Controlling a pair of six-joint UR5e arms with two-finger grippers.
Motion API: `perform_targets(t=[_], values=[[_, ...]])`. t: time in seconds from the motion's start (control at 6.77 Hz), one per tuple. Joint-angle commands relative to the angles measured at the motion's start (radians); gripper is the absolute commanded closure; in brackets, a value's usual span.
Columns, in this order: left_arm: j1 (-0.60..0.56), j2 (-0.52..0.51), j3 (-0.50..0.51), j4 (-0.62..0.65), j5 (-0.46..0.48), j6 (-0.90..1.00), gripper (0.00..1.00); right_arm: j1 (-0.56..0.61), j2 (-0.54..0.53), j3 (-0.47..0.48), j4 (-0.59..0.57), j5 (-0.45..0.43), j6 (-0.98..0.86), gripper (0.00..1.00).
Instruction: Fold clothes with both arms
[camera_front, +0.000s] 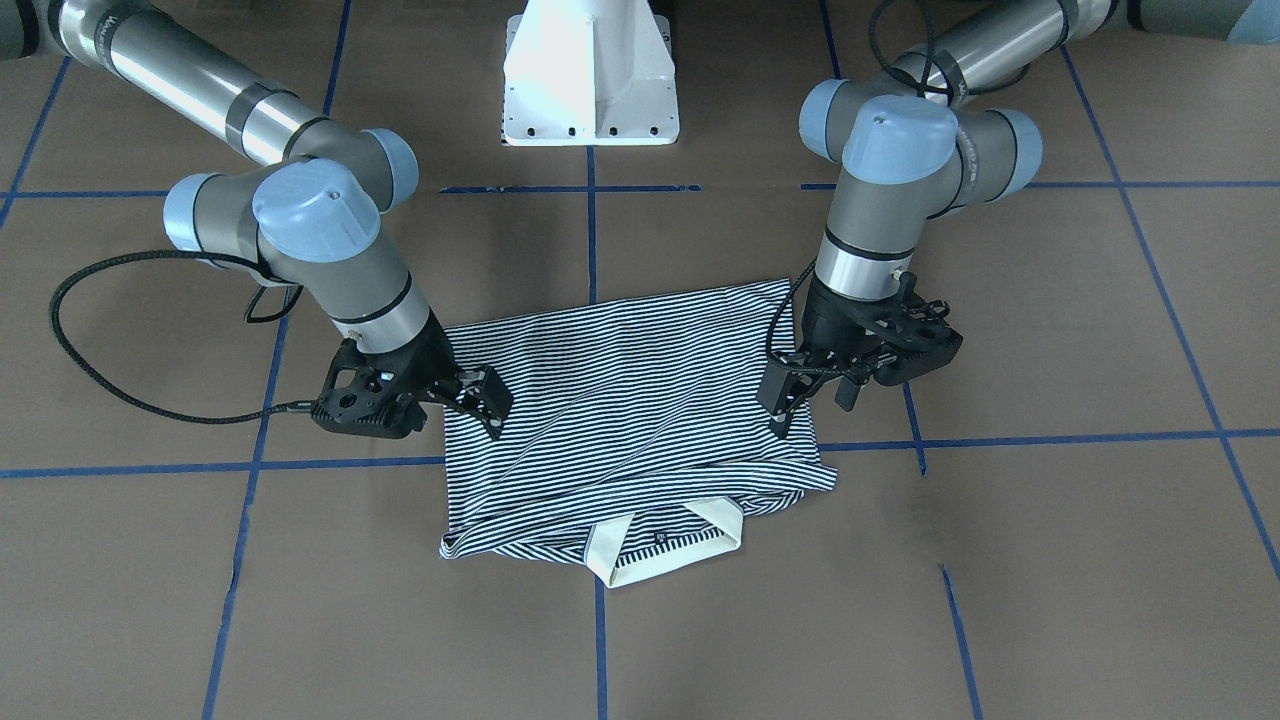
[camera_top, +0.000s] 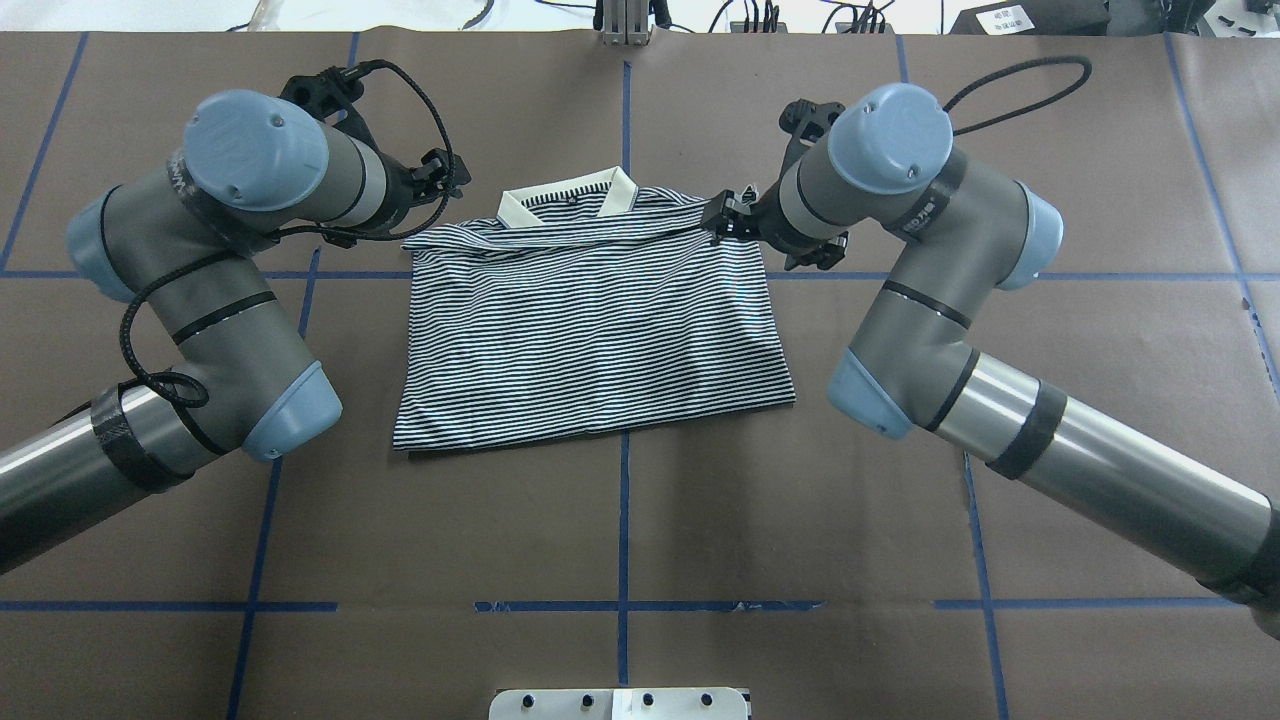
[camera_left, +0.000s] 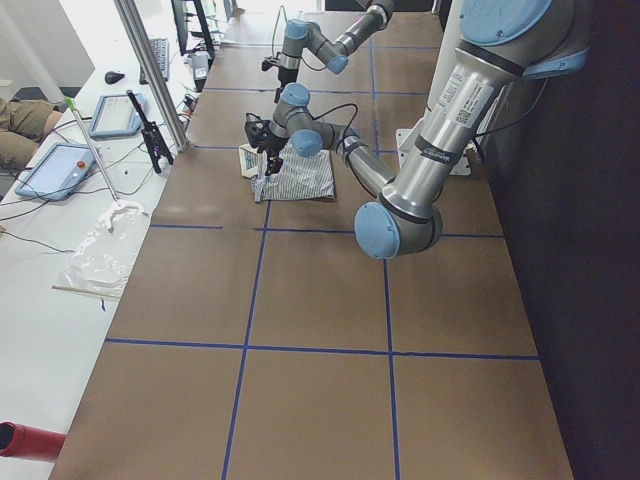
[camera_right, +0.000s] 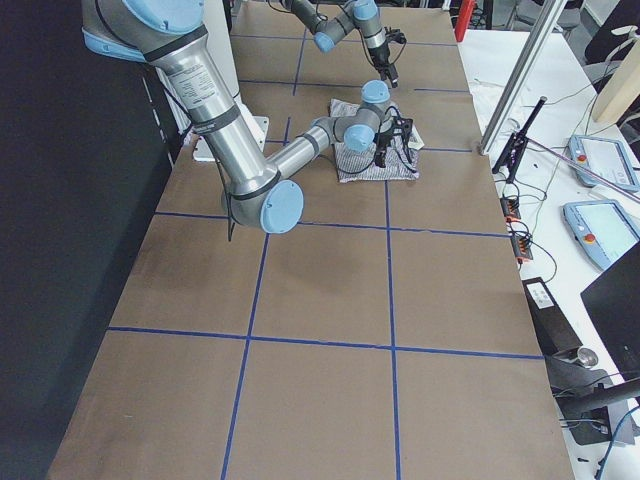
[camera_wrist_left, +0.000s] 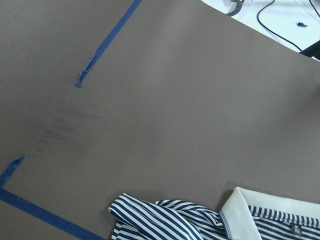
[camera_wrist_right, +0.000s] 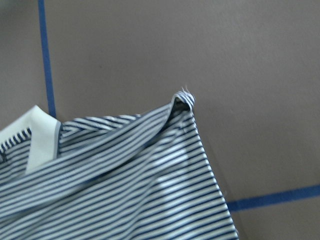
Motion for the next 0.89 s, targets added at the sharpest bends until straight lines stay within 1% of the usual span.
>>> perform_targets(t=[0.0,0.15,0.44,0.59,0.74], values=[[0.002,0.006,-0.037,0.001,-0.022,-0.006,0.01,-0.087,-0.097,0.159,-0.11,-0.034,0.016,0.0],[0.004,0.006,-0.039,0.001,-0.02,-0.007,0.01,-0.122,-0.115,0.155,-0.113,-0.071,0.015,0.0],[0.004,0.004,-0.042,0.0,-0.02,-0.007,0.01,-0.137,-0.122,0.131,-0.115,-0.073,0.009,0.02],[0.004,0.004,-0.053,0.001,-0.02,-0.007,0.01,-0.136,-0.134,0.125,-0.115,-0.07,0.009,0.06],[0.004,0.006,-0.054,0.001,-0.02,-0.006,0.01,-0.142,-0.138,0.121,-0.116,-0.071,0.009,0.22]])
